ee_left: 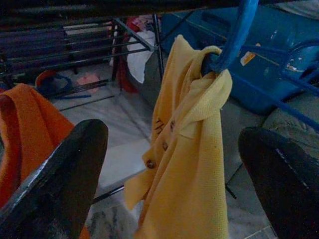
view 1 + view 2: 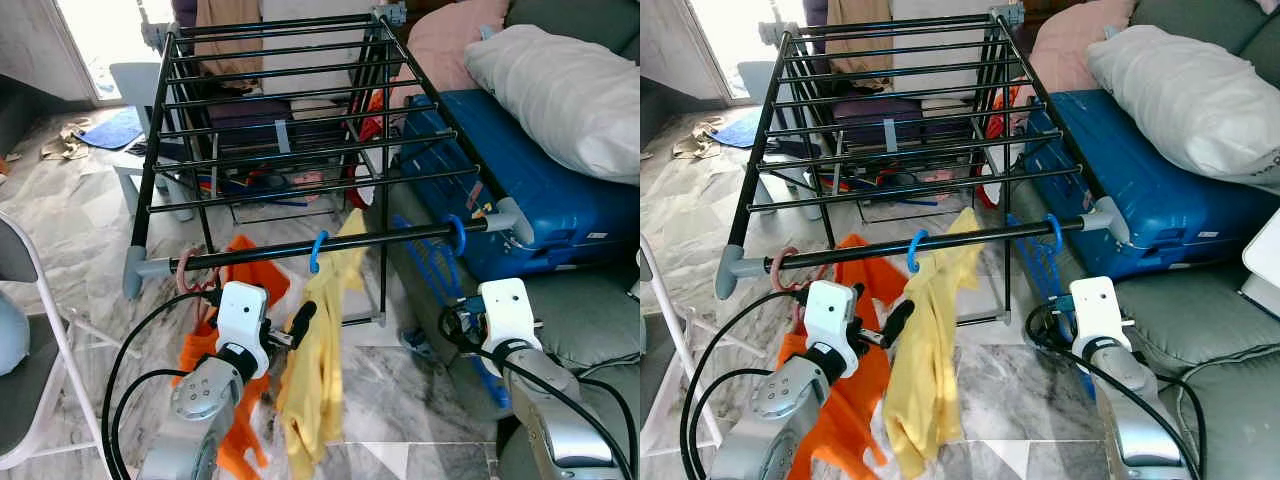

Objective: Hang hanger

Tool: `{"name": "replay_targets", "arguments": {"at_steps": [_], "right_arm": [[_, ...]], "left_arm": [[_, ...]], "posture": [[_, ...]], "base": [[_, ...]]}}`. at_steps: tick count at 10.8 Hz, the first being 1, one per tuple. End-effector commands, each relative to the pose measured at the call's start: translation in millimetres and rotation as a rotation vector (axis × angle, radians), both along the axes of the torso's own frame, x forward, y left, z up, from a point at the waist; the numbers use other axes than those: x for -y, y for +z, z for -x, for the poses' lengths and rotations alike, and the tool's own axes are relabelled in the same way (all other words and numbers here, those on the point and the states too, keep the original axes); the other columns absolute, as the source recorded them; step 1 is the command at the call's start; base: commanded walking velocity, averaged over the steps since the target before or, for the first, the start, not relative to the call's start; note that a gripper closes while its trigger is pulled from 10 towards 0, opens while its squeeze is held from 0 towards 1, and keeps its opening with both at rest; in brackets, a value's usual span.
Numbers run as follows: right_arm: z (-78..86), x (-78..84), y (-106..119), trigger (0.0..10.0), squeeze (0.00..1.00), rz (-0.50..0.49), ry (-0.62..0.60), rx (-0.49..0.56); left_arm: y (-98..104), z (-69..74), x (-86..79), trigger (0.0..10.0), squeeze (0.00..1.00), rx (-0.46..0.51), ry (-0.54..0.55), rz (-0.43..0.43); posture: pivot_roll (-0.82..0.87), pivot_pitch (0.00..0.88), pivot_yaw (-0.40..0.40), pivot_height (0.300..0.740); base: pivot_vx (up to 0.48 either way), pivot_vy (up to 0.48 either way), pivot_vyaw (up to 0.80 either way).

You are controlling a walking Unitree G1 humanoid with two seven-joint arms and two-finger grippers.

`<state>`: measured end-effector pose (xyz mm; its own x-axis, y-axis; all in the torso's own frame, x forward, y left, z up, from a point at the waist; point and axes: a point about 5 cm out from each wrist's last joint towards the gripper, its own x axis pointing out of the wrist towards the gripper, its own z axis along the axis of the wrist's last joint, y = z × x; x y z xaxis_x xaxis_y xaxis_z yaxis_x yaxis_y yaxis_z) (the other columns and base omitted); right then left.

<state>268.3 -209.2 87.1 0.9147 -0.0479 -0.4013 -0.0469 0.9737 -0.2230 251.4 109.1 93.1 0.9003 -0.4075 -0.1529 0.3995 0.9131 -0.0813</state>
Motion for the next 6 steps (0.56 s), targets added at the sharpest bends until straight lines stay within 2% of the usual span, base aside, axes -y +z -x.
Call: {"name": "replay_targets", "arguments": {"at_steps": [1,2,6], "right_arm": [[-2.0,-2.6,7.3,10.0,1.0,0.004,0.003,0.034],[-2.4,-2.7,7.4,10.0,1.0,0.006,0.004,0.036],[-3.9,-5.4,7.5,10.0,1.0,0.002,0.008,0.038]], "left_arm": [[0.4,-1.4,0.0,10.0,0.0,0.002,0.006,-0.008],[0.4,-1.4,0.1,10.0,0.0,0.002,0.007,-0.008],[-0.4,-2.0,0.7,10.0,0.0,0.001,0.008,-0.008]], "posture": [[-0.14,0.021,0.019,0.74],[-0.14,0.021,0.018,0.74],[-0.14,0.02,0.017,0.74]], "base": [[0.0,0.0,0.0],[0.0,0.0,0.0],[-0.276,0.0,0.0]]}}
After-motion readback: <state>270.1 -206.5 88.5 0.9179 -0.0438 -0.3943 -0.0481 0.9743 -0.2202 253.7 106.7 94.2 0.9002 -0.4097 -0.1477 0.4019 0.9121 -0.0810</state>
